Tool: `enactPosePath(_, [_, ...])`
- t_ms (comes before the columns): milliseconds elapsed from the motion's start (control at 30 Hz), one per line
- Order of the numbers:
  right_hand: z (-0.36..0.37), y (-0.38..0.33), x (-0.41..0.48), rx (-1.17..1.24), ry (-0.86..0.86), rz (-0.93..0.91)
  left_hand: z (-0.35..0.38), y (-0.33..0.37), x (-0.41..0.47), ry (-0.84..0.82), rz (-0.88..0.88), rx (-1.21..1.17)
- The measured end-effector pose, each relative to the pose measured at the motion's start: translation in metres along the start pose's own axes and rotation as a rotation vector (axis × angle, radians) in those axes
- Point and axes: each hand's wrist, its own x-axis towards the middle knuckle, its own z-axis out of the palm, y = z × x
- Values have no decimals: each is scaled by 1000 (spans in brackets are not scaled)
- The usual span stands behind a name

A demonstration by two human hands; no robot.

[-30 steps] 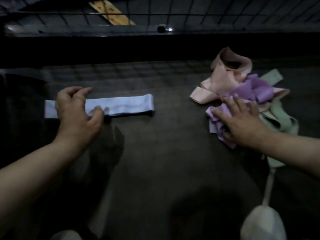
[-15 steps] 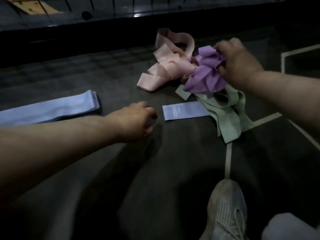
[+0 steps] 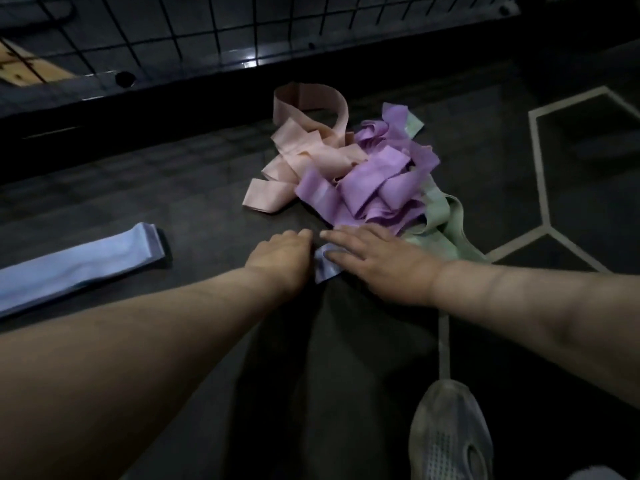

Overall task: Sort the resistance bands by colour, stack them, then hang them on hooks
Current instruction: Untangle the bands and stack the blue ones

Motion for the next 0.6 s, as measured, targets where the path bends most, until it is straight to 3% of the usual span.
enactPosePath(133, [4, -5, -4, 229, -245, 320, -8, 7, -8, 6, 62, -43])
enactPosePath(367, [-16, -9, 8, 497, -127, 209, -12, 10, -29, 7, -96, -903])
enactPosePath(600, [-25, 1, 19, 412, -232, 233, -33, -29, -55, 92, -55, -954])
